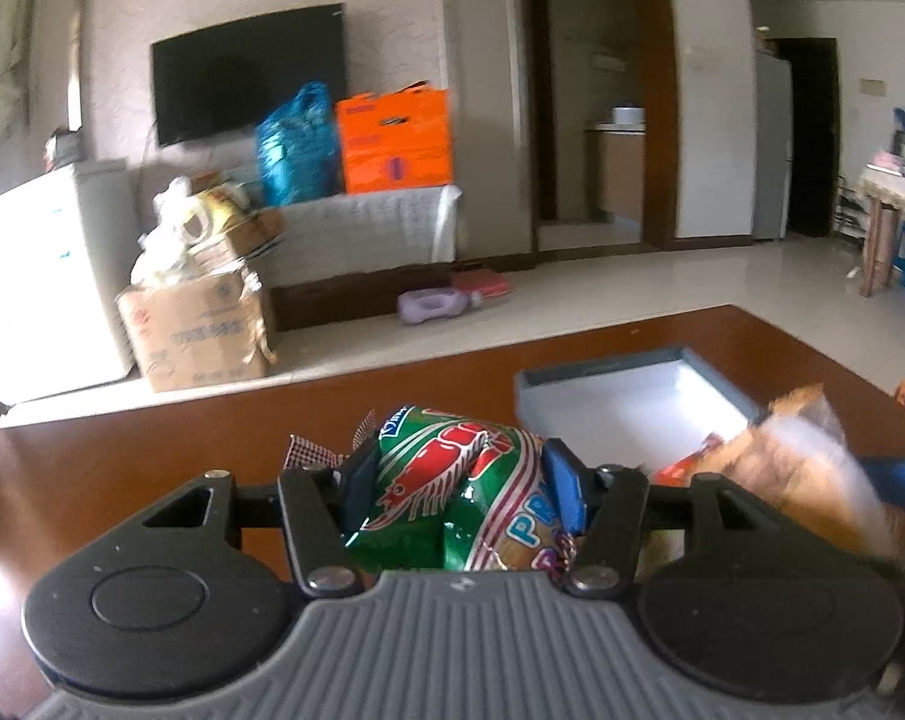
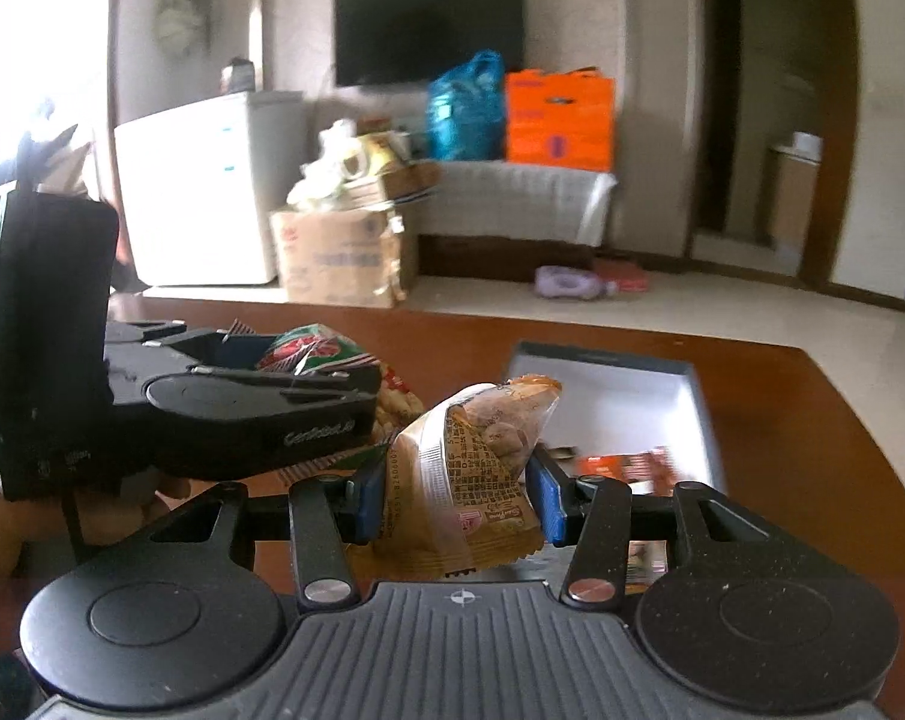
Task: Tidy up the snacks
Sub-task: 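Lower both bags into the gray box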
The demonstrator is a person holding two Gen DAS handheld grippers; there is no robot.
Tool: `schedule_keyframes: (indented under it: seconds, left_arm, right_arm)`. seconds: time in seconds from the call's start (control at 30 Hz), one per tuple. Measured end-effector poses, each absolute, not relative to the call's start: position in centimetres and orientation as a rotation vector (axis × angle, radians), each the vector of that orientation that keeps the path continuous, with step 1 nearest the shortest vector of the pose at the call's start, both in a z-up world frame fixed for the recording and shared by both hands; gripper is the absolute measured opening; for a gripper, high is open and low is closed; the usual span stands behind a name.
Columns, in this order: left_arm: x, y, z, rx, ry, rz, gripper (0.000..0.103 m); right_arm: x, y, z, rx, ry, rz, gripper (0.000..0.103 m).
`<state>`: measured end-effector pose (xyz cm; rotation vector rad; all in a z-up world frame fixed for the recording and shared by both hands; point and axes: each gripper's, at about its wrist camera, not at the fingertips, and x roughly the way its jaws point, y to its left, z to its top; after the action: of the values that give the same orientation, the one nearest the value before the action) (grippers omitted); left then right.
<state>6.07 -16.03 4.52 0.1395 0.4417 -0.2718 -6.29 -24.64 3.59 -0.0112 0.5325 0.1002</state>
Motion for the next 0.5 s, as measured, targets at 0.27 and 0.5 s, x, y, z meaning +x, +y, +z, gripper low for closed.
schedule_keyframes:
  seconds: [0.27,0.5]
  left_arm:
    - [8.6,-21.8,5.8,0.165,0.427,-0.315,0.055]
    - [8.5,-24.2,6.5,0.138,0.414,-0.366,0.054]
  right_arm:
    - [-6.4,-28.9,3.2,0.060,0.528,0.042,0.049]
    - [-6.0,-29.8,3.1,0.077,0.528,0.026,0.049]
